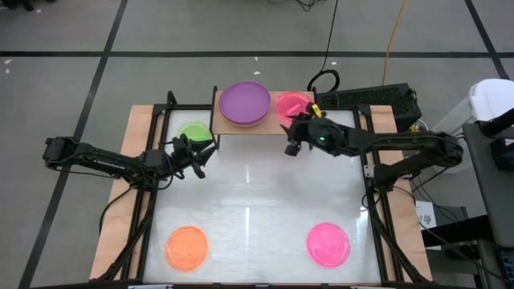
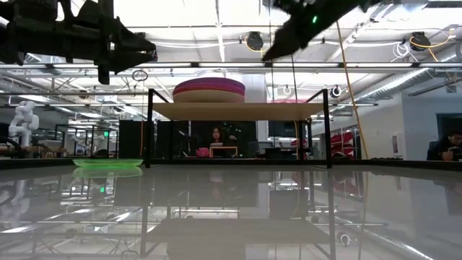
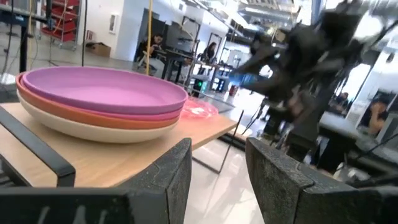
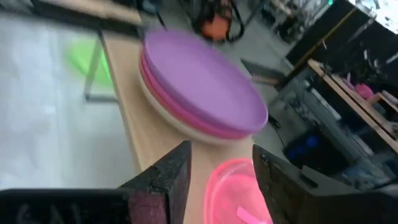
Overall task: Place and stack plates onto a shelf
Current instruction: Stack the light green plate on top of the light pink plate on the shelf
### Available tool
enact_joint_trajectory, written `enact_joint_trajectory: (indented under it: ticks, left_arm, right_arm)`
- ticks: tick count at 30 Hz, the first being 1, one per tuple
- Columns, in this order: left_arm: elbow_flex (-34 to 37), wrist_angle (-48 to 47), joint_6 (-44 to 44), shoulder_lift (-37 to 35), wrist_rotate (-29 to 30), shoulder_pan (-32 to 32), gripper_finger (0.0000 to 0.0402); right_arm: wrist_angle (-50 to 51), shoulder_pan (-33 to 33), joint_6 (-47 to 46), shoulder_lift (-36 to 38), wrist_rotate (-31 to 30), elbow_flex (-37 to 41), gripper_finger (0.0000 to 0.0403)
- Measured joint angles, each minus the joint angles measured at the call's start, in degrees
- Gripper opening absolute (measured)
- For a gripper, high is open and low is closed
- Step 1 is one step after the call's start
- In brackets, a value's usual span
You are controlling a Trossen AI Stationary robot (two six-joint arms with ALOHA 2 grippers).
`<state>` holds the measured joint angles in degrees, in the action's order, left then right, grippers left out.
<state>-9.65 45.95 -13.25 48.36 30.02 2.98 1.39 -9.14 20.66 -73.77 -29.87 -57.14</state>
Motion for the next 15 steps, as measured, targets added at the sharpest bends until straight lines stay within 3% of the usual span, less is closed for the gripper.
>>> enact_joint_trajectory:
  ticks: [5,9,15]
  left_arm:
    - [-3.2,-12.8,2.0,0.0,0.0,0.0,0.0157]
    - [-11.6,-35.7,-0.9,0.0,0.9,0.2,0.0157]
    - [-22.4,-65.5,-13.8,2.0,5.5,1.8,0.0157]
  right_arm:
    - [0.0,4.6,-1.9,7.3,1.8,2.0,0.0149]
    - [0.1,7.8,-2.9,12.0,6.1,5.0,0.0149]
    - [0.2,12.0,-3.6,17.2,6.1,9.7,0.0148]
